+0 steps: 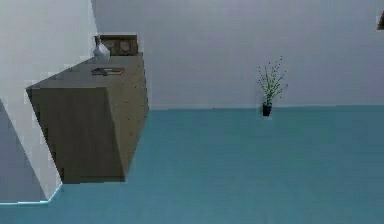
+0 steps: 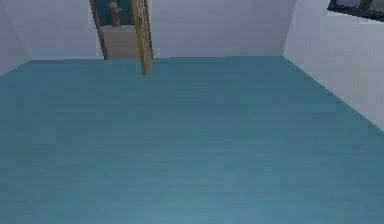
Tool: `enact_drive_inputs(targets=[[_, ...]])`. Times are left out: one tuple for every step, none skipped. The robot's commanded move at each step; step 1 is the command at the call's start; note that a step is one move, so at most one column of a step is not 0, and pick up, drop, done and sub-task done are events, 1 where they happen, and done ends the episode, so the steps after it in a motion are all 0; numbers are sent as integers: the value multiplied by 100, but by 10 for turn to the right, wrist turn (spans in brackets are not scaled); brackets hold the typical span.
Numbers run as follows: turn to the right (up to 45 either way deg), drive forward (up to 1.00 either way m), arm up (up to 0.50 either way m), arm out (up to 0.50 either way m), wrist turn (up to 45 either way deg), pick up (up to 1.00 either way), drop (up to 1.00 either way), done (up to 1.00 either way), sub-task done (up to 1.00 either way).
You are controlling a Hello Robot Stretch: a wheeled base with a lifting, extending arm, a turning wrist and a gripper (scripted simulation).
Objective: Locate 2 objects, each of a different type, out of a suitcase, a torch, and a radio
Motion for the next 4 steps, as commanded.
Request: enact_drive_inputs(targets=[[-30, 0, 0, 0, 0, 0, 0, 0, 0], [0, 100, 0, 0, 0, 0, 0, 0, 0], [0, 100, 0, 0, 0, 0, 0, 0, 0], [-60, 0, 0, 0, 0, 0, 0, 0, 0]])
